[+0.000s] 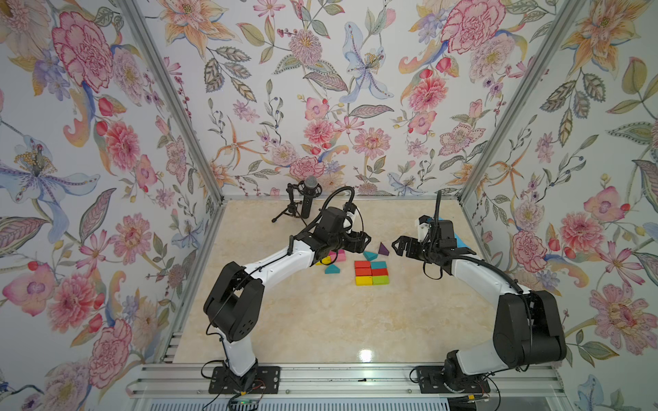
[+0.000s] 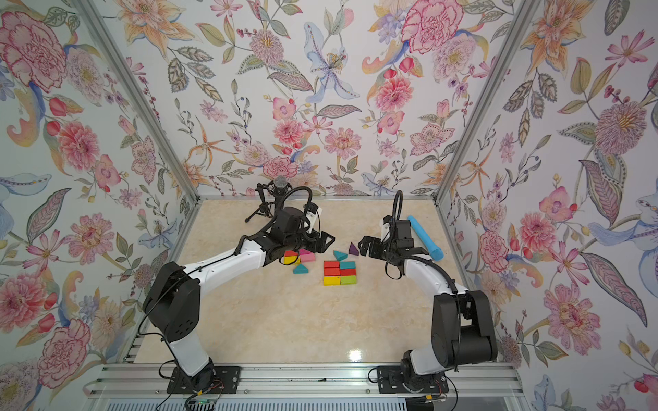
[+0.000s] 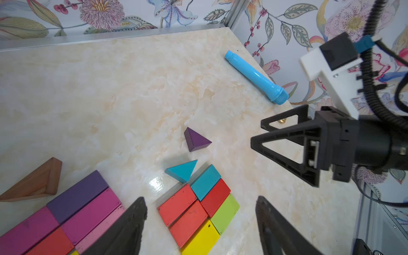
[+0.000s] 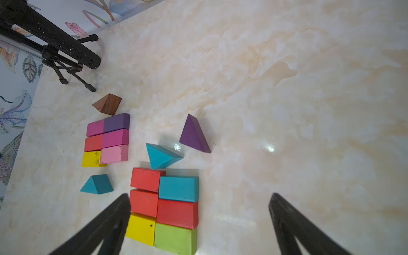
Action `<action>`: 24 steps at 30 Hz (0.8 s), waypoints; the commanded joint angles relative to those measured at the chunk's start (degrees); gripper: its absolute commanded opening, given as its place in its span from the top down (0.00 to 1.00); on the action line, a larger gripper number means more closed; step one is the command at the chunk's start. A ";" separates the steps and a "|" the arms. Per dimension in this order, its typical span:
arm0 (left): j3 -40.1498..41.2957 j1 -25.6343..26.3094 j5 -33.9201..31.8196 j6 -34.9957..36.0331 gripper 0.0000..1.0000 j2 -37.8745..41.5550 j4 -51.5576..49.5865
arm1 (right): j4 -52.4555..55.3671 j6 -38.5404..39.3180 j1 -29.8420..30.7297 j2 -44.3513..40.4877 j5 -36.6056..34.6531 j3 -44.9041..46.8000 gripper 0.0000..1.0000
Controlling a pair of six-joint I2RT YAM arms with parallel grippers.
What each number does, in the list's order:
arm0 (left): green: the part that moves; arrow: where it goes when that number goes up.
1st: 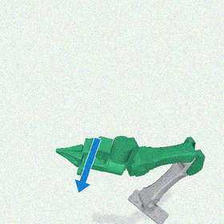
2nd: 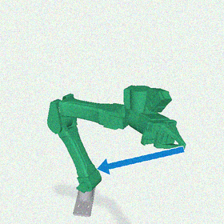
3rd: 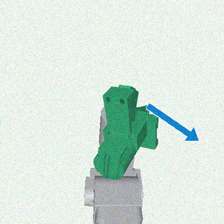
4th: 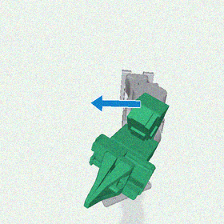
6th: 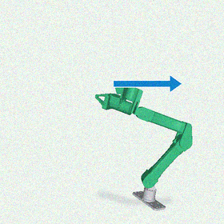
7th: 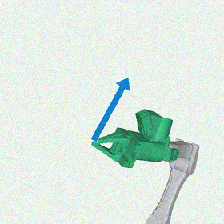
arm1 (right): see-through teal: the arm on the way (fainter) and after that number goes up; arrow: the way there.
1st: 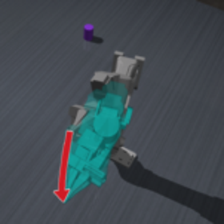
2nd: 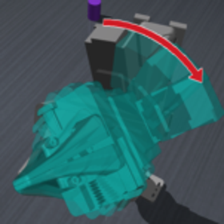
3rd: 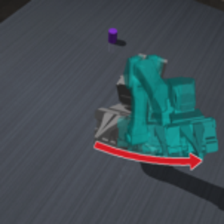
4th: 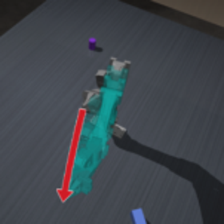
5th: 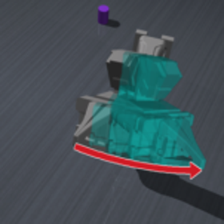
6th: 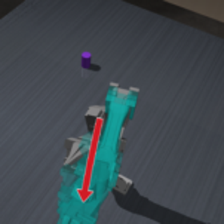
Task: Assemble a piece of candy with building blocks
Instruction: Assemble the building block at the center of the board, then pick up the building block from the center of the board.
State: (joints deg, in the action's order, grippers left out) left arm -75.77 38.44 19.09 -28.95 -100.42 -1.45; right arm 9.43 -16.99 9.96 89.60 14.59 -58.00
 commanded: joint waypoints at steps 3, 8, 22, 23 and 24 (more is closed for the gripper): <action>8.09 -0.80 1.05 -1.22 0.11 2.21 4.92 | 7.67 4.94 2.89 12.08 -5.94 -12.22 0.00; 13.05 -1.97 4.36 -3.49 0.08 2.45 10.63 | 14.81 7.39 5.37 22.70 -8.76 -23.79 0.05; 18.41 -5.63 10.26 -6.81 0.10 2.13 18.34 | 23.78 9.85 8.57 31.33 -15.07 -32.54 0.30; 18.63 -5.74 10.48 -7.06 0.10 2.02 18.74 | 23.92 10.00 8.72 31.31 -15.20 -32.36 0.30; 18.79 -5.78 10.69 -7.17 0.10 1.90 19.03 | 24.07 10.13 8.79 31.29 -15.42 -32.27 0.30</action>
State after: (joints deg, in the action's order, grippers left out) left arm -57.87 33.63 28.01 -35.03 -98.08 14.87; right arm 30.81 -8.19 18.59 120.25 1.15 -90.15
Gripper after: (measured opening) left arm 0.901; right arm 0.698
